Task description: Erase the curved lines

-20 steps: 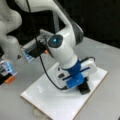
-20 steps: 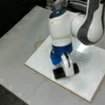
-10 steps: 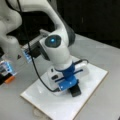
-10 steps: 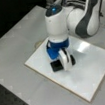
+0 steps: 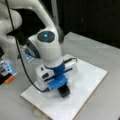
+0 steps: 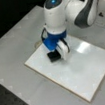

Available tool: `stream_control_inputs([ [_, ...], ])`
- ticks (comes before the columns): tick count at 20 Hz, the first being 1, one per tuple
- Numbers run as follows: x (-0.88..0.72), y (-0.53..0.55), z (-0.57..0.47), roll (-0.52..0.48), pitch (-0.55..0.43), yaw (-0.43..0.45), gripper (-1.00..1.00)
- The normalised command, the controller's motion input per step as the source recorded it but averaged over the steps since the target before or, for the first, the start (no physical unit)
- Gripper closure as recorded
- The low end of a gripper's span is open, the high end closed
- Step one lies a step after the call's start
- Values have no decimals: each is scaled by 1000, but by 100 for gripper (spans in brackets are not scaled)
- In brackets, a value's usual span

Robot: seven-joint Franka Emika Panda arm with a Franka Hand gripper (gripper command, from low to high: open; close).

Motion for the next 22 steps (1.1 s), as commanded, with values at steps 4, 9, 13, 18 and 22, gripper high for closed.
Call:
stream_control_inputs([
  [4,-330,-460,162,-133,116,484,100],
  [9,-258,-493,114,-64,69,517,100],
  [13,-162,-429,22,-26,37,429,100],
  [18,-36,-400,-28,-21,24,278,100],
  [22,199,-371,-3,15,24,202,100],
])
